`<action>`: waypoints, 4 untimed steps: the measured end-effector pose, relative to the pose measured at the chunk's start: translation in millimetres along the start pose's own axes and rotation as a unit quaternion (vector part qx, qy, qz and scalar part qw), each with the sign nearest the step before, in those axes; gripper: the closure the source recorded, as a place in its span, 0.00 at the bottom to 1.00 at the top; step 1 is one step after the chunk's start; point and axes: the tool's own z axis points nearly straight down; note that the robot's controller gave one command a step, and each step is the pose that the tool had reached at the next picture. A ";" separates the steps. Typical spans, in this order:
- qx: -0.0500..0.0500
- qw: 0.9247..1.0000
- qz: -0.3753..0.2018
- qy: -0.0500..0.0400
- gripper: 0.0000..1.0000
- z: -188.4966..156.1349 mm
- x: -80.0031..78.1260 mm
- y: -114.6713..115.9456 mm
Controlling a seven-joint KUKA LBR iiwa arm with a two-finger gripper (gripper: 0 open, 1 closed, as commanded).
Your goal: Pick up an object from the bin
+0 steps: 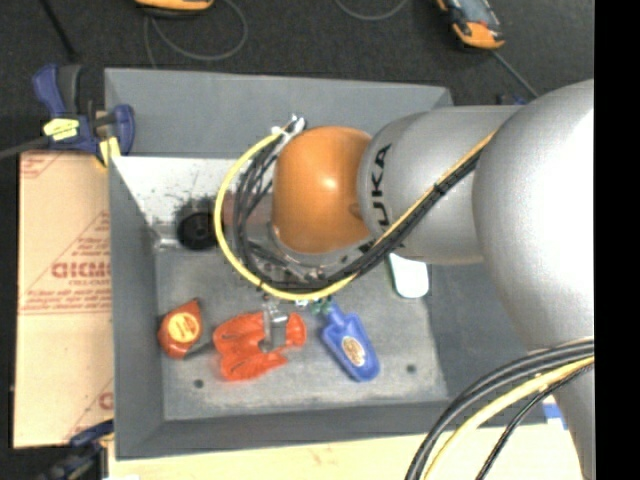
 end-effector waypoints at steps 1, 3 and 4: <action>0.001 0.999 -0.048 0.001 0.00 46.6 5.7 -0.9; 0.000 1.000 -0.024 -0.001 1.00 42.9 15.6 -23.8; 0.000 1.000 -0.024 0.000 1.00 40.2 16.3 -23.8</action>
Offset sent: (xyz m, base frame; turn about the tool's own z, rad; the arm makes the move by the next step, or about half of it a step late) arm -0.0119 -0.0266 -0.0448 -0.0548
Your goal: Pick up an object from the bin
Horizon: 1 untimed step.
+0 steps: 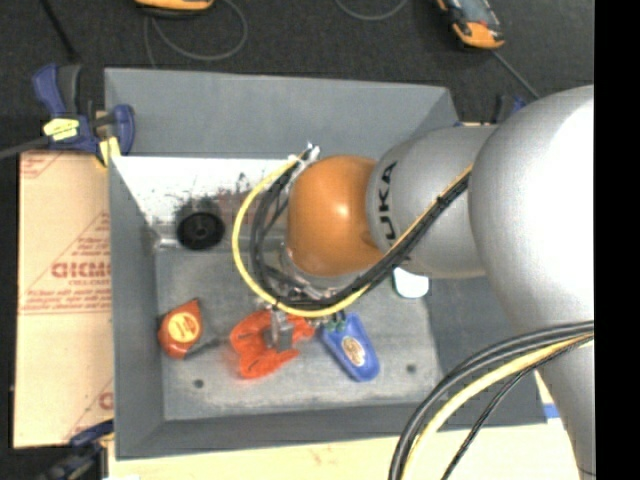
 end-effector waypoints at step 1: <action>0.000 1.000 0.001 0.001 1.00 -10.4 0.5 -0.1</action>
Offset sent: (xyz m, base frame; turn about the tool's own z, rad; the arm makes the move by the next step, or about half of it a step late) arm 0.0002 0.0002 0.0093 0.0000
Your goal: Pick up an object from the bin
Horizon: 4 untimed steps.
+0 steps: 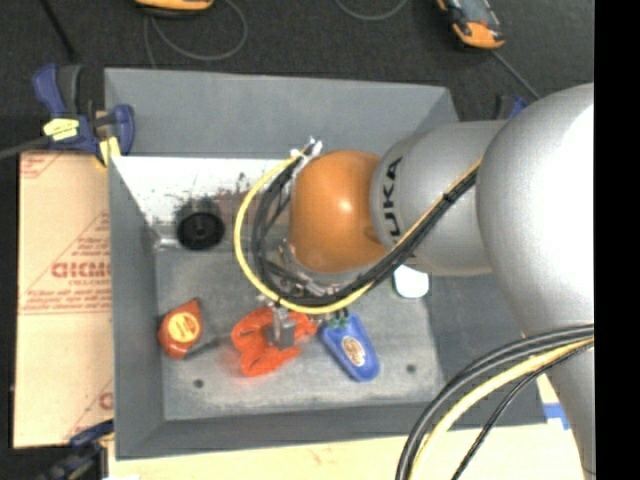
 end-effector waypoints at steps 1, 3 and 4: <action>0.000 1.000 0.000 -0.001 1.00 -9.7 -0.6 -0.2; 0.001 1.000 0.002 0.001 1.00 -41.5 0.2 -0.6; 0.001 1.000 0.002 -0.003 1.00 -52.1 -1.8 -1.1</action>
Offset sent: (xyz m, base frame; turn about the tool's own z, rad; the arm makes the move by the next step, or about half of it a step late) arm 0.0000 0.0001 0.0802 0.0000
